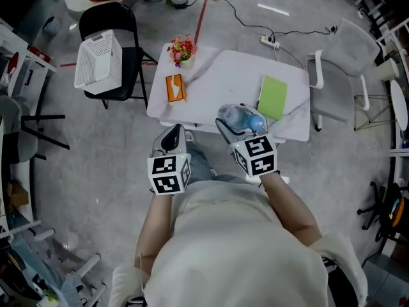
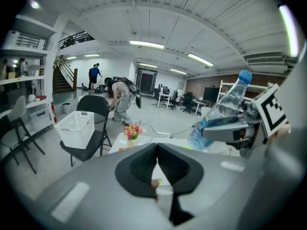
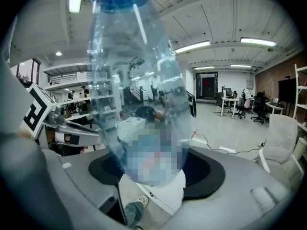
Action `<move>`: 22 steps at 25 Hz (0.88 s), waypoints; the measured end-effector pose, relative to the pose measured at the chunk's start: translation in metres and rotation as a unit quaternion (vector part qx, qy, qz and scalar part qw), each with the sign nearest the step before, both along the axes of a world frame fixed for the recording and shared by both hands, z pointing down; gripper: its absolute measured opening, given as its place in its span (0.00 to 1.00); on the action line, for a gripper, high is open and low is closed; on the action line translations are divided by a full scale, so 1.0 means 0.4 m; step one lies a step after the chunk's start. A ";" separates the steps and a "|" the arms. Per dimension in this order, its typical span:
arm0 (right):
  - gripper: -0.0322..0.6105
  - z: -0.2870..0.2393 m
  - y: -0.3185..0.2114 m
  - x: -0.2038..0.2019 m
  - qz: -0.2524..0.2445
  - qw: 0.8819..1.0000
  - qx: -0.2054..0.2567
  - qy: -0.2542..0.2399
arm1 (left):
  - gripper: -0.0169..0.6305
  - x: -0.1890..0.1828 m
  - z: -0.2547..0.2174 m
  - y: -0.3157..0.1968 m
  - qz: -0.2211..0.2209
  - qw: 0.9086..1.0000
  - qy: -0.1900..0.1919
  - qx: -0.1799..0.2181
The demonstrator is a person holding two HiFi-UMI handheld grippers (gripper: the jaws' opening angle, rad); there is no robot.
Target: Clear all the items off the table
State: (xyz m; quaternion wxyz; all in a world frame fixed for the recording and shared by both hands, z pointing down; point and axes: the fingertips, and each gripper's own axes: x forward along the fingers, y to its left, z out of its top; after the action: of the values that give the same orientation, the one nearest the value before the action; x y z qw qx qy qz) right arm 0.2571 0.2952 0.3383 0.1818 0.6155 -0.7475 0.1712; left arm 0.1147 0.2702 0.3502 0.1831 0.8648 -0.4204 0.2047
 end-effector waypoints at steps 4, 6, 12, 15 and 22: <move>0.58 -0.014 0.004 -0.035 -0.019 1.000 0.007 -0.005 | 0.04 -0.023 -0.015 0.010 -0.014 1.000 0.004 0.007; 0.58 -0.021 0.006 -0.055 -0.030 0.999 0.010 -0.006 | 0.04 -0.034 -0.023 0.019 -0.019 1.000 0.003 0.009; 0.58 -0.039 0.002 -0.115 -0.065 0.998 0.015 -0.016 | 0.04 -0.087 -0.038 0.033 -0.053 0.998 0.005 0.012; 0.58 -0.040 -0.009 -0.149 -0.084 0.996 0.016 -0.016 | 0.04 -0.127 -0.036 0.033 -0.074 0.997 0.004 0.011; 0.58 -0.038 -0.058 -0.233 -0.119 0.993 0.009 -0.015 | 0.04 -0.224 -0.038 0.000 -0.116 0.993 0.011 0.008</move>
State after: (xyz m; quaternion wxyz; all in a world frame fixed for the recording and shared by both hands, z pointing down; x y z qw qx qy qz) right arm 0.1641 0.2719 0.3232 0.1843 0.5216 -0.8193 0.1508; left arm 0.0251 0.2702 0.3351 0.2029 0.8139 -0.5173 0.1695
